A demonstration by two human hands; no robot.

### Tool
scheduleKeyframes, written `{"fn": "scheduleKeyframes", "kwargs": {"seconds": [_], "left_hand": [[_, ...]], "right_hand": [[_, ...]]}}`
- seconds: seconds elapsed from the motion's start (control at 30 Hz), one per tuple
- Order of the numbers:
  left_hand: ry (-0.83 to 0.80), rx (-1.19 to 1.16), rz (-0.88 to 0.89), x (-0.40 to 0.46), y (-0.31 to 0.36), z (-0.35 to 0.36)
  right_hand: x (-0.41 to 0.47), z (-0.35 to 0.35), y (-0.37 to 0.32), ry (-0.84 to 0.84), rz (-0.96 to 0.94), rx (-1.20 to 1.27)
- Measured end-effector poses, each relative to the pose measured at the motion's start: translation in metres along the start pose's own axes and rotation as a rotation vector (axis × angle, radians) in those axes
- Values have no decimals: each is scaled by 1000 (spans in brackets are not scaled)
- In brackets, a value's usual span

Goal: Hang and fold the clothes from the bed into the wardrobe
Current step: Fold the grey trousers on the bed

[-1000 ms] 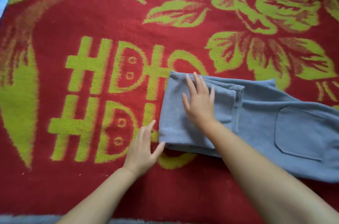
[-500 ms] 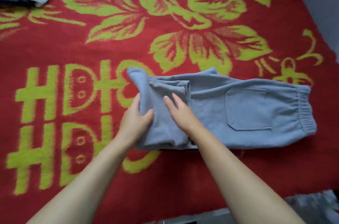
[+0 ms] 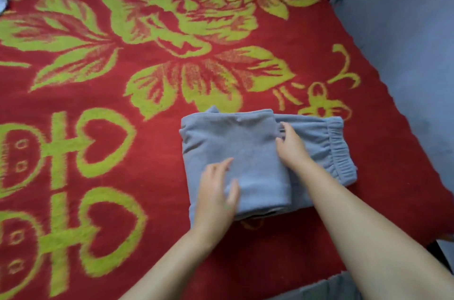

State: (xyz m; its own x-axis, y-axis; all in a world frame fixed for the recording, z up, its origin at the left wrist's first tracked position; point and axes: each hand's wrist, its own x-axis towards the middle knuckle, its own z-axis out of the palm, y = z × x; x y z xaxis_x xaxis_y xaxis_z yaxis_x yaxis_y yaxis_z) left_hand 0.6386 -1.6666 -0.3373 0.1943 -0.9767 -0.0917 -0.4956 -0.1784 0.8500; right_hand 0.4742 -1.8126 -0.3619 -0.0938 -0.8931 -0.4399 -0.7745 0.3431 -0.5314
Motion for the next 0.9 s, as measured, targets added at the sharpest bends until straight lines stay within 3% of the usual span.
{"fn": "scheduleKeyframes", "kwargs": {"seconds": [0.1,0.13,0.17,0.27,0.33,0.43,0.6,0.77,0.9], "left_hand": [[169,138,-192,26,-50,-14],[174,109,-301,38,-62,-20],[161,21,-433,52,-70,-24],[49,-452,-703,101,-81,-28],[-91,-530,-647,125,-87,-30],[-138,-481,-577,141,-90,-31],[7,-369,-611,136,-107,-50],[297,-392,-676,90,-143,-123],[465,-422,-750,1,-197,-202]], "right_hand": [[-12,24,13,336,-152,-137],[-25,39,12,350,-263,-177],[-43,59,10,284,-376,-205],[-104,120,4,-165,-605,-453],[-125,147,7,-321,-600,-640],[-127,158,7,-282,-570,-733],[-151,147,7,-227,-781,-858],[-179,164,-6,-56,-1093,-547],[-207,193,-39,-80,-1187,-559]]}}
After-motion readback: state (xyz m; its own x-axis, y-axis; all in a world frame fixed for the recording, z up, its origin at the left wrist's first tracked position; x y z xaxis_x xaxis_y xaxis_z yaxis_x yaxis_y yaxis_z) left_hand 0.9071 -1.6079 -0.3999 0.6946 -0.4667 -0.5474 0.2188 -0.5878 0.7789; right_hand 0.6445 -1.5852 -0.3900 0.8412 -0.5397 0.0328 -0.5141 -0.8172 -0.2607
